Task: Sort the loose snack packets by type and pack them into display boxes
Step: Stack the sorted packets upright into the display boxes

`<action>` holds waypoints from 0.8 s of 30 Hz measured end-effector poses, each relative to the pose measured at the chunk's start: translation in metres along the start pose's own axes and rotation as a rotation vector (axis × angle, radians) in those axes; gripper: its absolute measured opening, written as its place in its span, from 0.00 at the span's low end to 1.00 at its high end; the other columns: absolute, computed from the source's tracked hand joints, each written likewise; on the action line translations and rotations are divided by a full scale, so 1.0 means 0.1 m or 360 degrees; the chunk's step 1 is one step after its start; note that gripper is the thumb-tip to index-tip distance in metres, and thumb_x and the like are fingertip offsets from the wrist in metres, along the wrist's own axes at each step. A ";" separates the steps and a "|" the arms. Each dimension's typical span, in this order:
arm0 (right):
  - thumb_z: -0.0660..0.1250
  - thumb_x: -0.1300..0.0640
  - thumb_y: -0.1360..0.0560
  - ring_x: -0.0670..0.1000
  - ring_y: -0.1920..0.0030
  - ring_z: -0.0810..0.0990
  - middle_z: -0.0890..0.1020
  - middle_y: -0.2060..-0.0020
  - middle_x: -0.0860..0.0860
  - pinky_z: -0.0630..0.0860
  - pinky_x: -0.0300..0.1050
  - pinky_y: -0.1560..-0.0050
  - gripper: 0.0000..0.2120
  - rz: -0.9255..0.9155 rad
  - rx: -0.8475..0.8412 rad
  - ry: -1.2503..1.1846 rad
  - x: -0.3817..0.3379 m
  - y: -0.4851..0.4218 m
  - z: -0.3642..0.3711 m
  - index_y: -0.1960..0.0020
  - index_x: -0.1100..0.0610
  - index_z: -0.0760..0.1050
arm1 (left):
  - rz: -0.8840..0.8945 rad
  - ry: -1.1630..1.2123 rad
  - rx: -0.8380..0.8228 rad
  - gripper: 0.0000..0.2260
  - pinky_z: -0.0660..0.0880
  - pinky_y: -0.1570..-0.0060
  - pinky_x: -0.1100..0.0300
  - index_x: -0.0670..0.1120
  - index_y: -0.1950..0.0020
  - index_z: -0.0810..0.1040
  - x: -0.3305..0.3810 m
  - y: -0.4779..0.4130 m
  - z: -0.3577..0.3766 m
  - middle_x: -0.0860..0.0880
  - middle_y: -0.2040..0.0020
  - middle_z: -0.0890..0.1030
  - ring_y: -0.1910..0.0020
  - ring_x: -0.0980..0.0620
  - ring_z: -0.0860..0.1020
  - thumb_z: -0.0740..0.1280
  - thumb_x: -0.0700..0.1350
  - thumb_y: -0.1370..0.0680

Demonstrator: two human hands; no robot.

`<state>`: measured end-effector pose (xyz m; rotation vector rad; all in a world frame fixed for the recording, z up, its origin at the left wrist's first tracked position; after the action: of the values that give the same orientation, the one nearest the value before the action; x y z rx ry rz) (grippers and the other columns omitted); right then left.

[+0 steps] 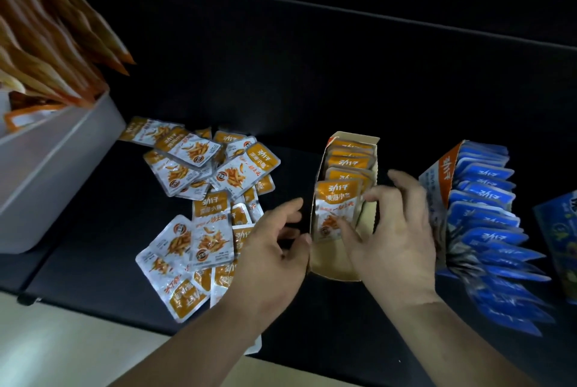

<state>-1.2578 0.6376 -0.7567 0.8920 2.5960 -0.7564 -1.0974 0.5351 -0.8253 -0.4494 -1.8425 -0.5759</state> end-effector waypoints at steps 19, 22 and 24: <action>0.69 0.24 0.33 0.51 0.21 0.26 0.20 0.26 0.43 0.44 0.52 0.20 0.59 -0.0206 -0.1422 -0.0002 -1.07 1.00 1.31 0.23 0.34 0.27 | 0.0033 -0.1288 0.0094 0.38 0.53 0.21 0.38 0.65 0.19 0.60 -0.94 0.71 -1.38 0.45 0.16 0.55 0.17 0.40 0.52 0.62 0.75 0.28; 0.74 0.30 0.33 0.51 0.19 0.31 0.27 0.21 0.44 0.50 0.56 0.18 0.60 -0.0091 -0.1378 -0.0084 -1.06 0.82 1.42 0.21 0.33 0.30 | 0.0211 -0.1150 0.0273 0.28 0.69 0.31 0.40 0.57 0.28 0.77 -0.87 0.69 -1.56 0.47 0.23 0.69 0.27 0.41 0.69 0.69 0.67 0.25; 0.75 0.32 0.33 0.51 0.18 0.37 0.40 0.17 0.46 0.52 0.57 0.19 0.59 -0.0032 -0.1314 -0.0123 -1.03 0.76 1.47 0.19 0.36 0.37 | 0.0162 -0.1113 0.0427 0.25 0.70 0.37 0.49 0.55 0.31 0.79 -0.84 0.64 -1.73 0.48 0.27 0.73 0.33 0.44 0.74 0.71 0.62 0.26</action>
<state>-1.1160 0.5553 -0.8625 0.5503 2.4767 0.2888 -0.9020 0.4834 -0.8451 -0.6064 -2.4991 -0.0859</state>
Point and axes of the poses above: each hand's wrist, its own y-axis away from the middle knuckle, its own z-axis out of the palm, x = y × z, the point moved 9 cm from there along -y, towards the middle knuckle
